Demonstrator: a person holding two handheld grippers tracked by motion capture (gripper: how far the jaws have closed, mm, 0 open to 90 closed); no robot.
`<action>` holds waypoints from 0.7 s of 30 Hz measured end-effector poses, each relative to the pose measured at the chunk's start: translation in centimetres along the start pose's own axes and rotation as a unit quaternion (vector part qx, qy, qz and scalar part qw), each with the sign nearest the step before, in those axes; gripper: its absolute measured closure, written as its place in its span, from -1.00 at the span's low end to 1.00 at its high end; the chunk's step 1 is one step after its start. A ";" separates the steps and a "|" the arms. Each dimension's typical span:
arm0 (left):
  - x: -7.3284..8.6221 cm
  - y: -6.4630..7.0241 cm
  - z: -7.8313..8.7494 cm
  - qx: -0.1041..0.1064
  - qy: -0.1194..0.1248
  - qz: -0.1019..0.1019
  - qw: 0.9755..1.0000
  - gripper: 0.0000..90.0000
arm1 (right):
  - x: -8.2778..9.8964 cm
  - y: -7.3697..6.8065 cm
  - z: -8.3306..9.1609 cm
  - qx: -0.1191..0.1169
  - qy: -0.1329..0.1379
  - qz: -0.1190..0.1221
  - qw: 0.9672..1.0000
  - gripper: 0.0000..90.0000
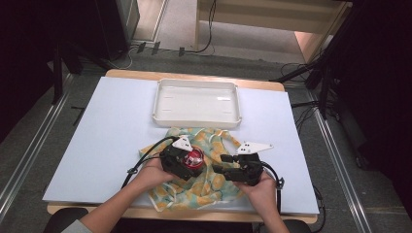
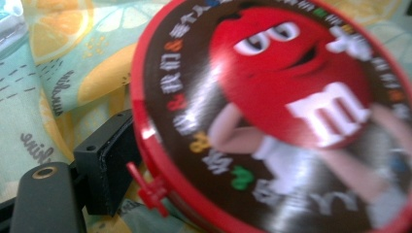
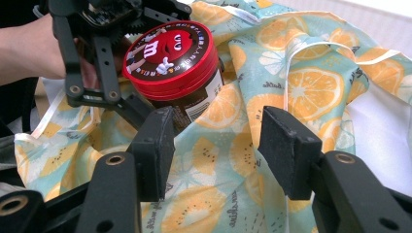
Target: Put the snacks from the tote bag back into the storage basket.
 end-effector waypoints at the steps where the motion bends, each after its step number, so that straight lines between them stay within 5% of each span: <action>1: 0.0 0.0 0.0 0.000 0.000 0.000 1.000 -0.69 | 0.0 0.0 0.0 0.000 0.000 0.000 1.000 0.06; 4: 0.1 -0.2 -0.1 0.005 0.007 0.006 1.000 -0.65 | 0.0 0.1 -0.1 -0.001 0.000 -0.001 1.000 0.06; 12: -0.2 0.3 0.3 -0.021 0.006 -0.034 0.999 -0.48 | 0.1 0.3 -0.1 0.000 0.001 -0.007 1.000 0.07; 21: -0.7 0.6 0.9 -0.010 0.005 -0.017 1.000 -0.44 | 0.2 0.3 -0.4 -0.007 -0.001 -0.009 1.000 0.08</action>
Point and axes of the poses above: each handheld gripper's, and its own axes: z roughly backward along the jaws, x roughly out of its underside, y roughly to its right, the point moved 3 cm from there along -z, roughly forward along the jaws, and after that the axes turned 9 degrees about x, right-handed, at the moved point
